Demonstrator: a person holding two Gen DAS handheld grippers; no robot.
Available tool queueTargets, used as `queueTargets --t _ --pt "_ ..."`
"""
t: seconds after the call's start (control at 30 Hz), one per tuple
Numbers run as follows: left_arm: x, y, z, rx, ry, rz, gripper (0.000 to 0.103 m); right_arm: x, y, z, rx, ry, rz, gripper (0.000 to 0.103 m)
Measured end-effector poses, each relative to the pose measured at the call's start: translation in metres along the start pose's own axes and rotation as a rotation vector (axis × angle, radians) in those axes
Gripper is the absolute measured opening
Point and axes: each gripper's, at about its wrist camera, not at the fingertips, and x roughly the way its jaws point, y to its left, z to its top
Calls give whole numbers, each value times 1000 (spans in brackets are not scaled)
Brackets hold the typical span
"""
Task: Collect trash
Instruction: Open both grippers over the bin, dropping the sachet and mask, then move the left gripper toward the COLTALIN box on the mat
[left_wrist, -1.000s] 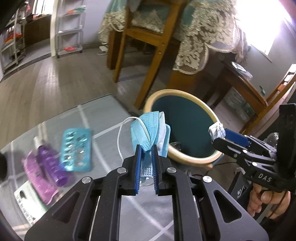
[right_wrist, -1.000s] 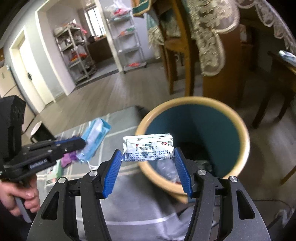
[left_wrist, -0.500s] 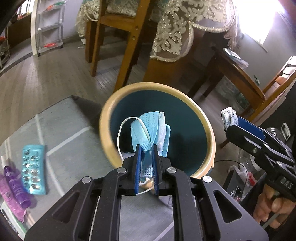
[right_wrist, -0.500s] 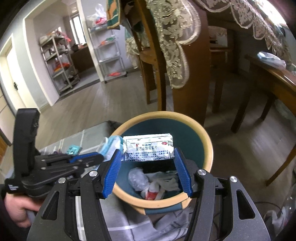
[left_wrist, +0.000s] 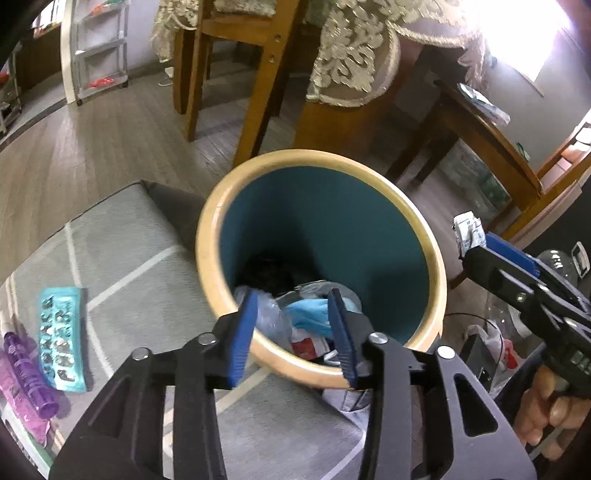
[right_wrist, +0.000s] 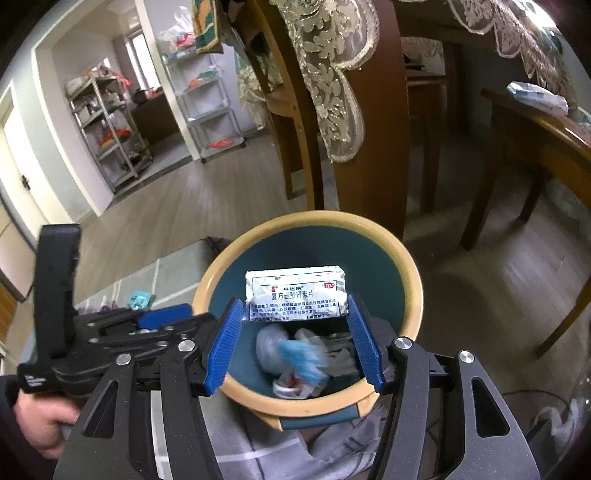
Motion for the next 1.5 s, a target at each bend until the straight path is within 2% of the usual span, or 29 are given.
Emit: queueTargets --t 0.17,0.47,0.57,0.7,1.17,1.5 --pt "-17 17 -9 -26 -22 16 52 8 5 -2 -14 20 0 60" --pt "-56 54 -35 -46 -44 65 59 29 14 -10 -30 90 -10 60" --pt "-72 71 -45 -50 -49 95 59 36 17 -13 -33 111 -15 66" --pt "-95 99 -56 -89 -66 142 60 34 22 -14 -47 100 -13 73" --pt "-156 160 -90 -176 -105 263 68 26 52 -17 -103 67 53 76" --pt "-163 204 -118 -335 -92 359 71 21 84 -29 -189 63 100 76"
